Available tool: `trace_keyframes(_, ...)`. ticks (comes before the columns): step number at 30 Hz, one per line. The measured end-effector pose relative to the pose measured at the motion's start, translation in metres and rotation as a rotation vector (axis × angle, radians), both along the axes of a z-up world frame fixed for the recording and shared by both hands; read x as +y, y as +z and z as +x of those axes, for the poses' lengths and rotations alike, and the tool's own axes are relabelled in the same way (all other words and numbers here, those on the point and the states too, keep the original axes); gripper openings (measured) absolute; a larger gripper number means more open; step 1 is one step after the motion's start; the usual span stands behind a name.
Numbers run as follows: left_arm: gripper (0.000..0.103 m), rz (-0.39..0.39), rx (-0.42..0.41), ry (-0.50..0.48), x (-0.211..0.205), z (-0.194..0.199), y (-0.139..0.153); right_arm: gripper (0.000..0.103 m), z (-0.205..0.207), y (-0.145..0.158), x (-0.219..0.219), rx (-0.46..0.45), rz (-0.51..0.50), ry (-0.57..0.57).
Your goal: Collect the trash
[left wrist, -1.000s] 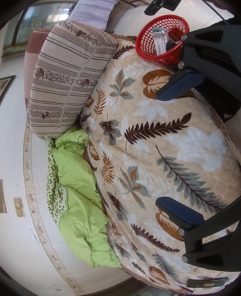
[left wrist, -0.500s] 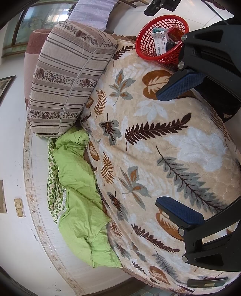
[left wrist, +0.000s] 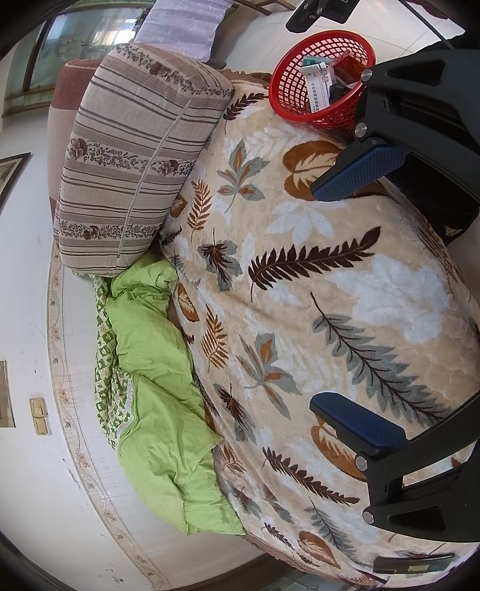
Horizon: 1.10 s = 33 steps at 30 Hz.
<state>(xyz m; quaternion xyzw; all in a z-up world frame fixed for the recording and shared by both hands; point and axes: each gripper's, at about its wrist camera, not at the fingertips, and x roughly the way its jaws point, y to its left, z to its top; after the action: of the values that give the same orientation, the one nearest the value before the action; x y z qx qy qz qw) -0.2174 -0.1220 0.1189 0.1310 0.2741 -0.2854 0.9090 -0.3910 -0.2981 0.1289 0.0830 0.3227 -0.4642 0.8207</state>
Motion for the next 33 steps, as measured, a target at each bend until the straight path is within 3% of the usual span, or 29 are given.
trace_keyframes(11,0.103,-0.001,0.007,0.003,0.0,-0.001,-0.001,0.102,0.007,0.002,0.001,-0.001,-0.009,0.013)
trace_keyframes(16,0.103,-0.011,0.094,0.053,0.011,0.021,-0.014,0.102,0.042,0.017,0.002,0.003,-0.048,0.104)
trace_keyframes(20,0.103,-0.004,0.169,0.194,0.04,0.063,-0.029,0.102,0.101,0.019,0.013,0.016,-0.002,0.275)
trace_keyframes(24,0.103,0.043,0.266,0.415,0.086,0.114,-0.058,0.102,0.188,-0.013,0.039,0.106,0.097,0.464)
trace_keyframes(26,0.103,0.065,0.317,0.516,0.11,0.137,-0.074,0.102,0.226,-0.035,0.053,0.154,0.121,0.492)
trace_keyframes(30,0.103,0.076,0.404,0.627,0.147,0.175,-0.1,0.102,0.301,-0.08,0.082,0.211,0.187,0.542)
trace_keyframes(33,0.103,0.064,0.438,0.642,0.154,0.195,-0.112,0.102,0.35,-0.103,0.094,0.21,0.192,0.548)
